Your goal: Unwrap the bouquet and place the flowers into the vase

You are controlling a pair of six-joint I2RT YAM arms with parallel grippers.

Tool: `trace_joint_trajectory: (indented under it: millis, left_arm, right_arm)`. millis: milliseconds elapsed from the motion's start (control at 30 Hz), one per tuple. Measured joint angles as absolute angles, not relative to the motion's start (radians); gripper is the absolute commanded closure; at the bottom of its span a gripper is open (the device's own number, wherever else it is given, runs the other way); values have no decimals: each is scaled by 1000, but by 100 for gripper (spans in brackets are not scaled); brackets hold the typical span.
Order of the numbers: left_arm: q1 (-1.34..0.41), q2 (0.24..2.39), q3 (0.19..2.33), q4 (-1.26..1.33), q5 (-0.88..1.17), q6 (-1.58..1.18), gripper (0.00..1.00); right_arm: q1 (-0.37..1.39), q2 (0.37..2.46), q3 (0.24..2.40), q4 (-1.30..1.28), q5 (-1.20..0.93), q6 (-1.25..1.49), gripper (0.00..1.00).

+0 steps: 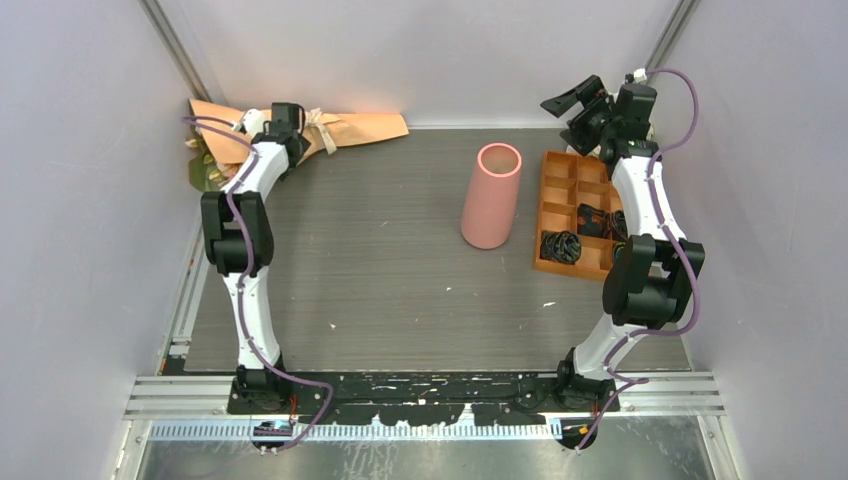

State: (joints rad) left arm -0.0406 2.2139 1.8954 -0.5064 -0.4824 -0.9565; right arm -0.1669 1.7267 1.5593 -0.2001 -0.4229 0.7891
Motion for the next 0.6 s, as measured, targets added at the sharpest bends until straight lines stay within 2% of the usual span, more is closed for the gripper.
trace_joint_trajectory:
  millis: [167, 267, 433, 467, 600]
  left_arm:
    - [21, 2217, 1907, -489, -498, -943, 44]
    - [52, 2241, 1961, -485, -498, -929, 63]
    - [74, 2305, 2071, -463, -496, -884, 88]
    - [73, 2317, 2087, -462, -496, -877, 97]
    - [67, 2330, 2091, -458, -484, -854, 100]
  right_arm:
    - [-173, 1729, 1559, -196, -429, 790, 0]
    - [-179, 1729, 1559, -187, -430, 793, 1]
    - [-180, 1729, 1553, -175, -433, 801, 1]
    - [-181, 1729, 1550, -173, -433, 802, 0]
    - [-181, 1729, 1539, -172, -433, 805, 0]
